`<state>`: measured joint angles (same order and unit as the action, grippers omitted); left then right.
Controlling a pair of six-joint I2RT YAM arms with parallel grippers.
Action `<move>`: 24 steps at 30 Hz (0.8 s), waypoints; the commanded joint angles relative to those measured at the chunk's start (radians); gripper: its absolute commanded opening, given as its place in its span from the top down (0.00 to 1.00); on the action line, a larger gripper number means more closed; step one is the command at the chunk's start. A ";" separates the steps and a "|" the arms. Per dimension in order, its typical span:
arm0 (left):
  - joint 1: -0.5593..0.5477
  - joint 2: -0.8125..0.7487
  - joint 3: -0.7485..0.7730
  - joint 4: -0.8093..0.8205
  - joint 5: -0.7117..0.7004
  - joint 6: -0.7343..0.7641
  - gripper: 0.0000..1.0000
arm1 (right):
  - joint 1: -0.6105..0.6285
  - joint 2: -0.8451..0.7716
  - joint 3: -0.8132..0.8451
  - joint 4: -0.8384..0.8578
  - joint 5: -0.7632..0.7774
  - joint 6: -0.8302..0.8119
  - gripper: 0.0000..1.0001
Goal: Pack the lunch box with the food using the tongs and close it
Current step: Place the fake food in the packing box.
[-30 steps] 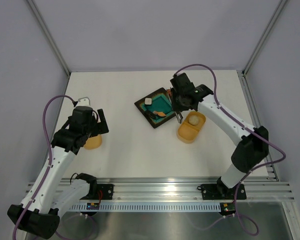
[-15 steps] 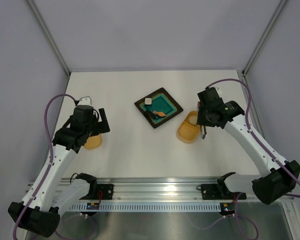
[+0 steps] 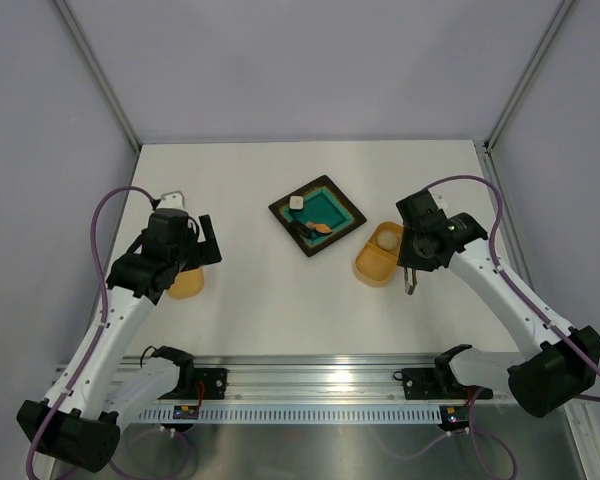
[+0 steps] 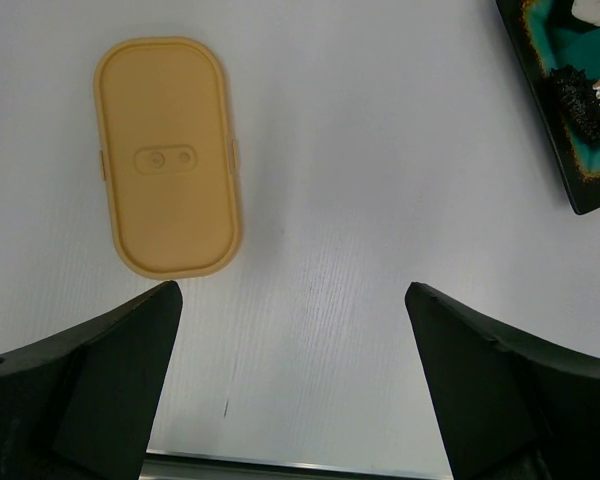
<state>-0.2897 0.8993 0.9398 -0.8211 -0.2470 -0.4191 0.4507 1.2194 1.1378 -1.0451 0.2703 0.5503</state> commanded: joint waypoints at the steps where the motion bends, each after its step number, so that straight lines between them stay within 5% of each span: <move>1: 0.000 0.006 0.016 0.048 0.017 0.000 0.01 | -0.004 -0.029 -0.006 0.011 -0.003 0.022 0.91; 16: 0.000 0.004 0.005 0.045 0.015 -0.007 0.01 | -0.004 0.038 0.002 0.066 -0.014 -0.012 0.87; 24: 0.000 -0.003 0.002 0.043 0.012 -0.006 0.01 | -0.004 0.045 -0.012 0.071 -0.010 -0.007 0.71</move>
<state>-0.2897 0.9062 0.9398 -0.8143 -0.2405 -0.4194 0.4507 1.2724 1.1229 -1.0065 0.2493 0.5465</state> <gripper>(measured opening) 0.988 0.360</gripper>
